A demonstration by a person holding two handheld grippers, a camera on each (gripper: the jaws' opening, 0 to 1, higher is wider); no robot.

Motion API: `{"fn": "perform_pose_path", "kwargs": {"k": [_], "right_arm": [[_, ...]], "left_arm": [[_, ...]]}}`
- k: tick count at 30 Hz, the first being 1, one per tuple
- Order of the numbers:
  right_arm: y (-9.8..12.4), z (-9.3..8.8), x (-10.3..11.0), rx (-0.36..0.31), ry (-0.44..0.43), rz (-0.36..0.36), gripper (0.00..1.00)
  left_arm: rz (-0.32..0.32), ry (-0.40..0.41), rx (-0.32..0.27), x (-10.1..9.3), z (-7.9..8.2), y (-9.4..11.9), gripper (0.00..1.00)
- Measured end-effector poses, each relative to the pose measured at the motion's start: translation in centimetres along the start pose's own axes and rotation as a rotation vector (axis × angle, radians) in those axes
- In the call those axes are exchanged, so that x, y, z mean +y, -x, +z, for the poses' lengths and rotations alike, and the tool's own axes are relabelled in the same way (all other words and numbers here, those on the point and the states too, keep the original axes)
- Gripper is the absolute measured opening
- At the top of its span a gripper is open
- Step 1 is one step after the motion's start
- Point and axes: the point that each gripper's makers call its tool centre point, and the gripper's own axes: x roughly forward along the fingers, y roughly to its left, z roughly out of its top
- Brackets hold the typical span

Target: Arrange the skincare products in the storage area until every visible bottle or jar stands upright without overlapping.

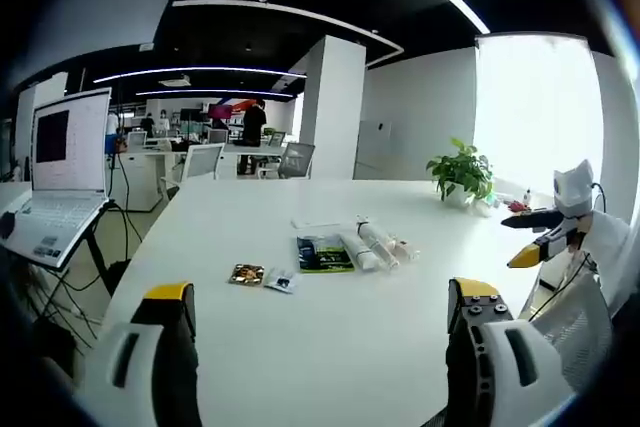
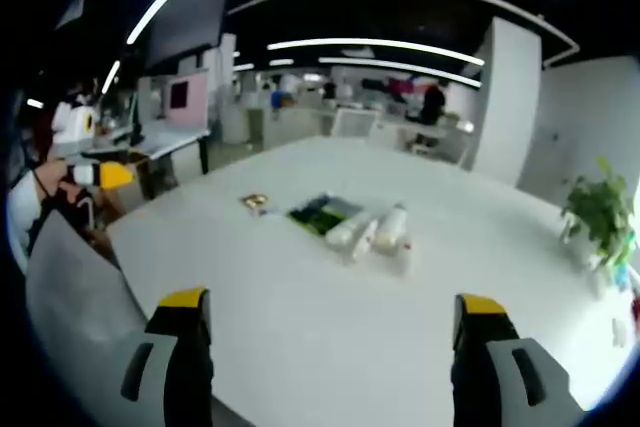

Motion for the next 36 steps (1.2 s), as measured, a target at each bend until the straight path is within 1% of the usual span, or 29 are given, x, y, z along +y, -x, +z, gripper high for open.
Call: {"fn": "perform_pose_path", "kwargs": {"k": [10, 26, 36], "right_arm": [[-0.11, -0.07, 0.36, 0.002, 0.001, 0.011, 1.0], [-0.07, -0.34, 0.22, 0.003, -0.007, 0.004, 1.0], [-0.2, -0.26, 0.36, 0.0, -0.016, 0.004, 1.0]], "left_arm": [[0.011, 0.01, 0.014, 0.23, -0.59, 0.12, 1.0], [0.005, 0.009, 0.026, 0.11, -0.86, -0.04, 1.0], [0.005, 0.008, 0.02, 0.34, -0.76, -0.21, 1.0]]}}
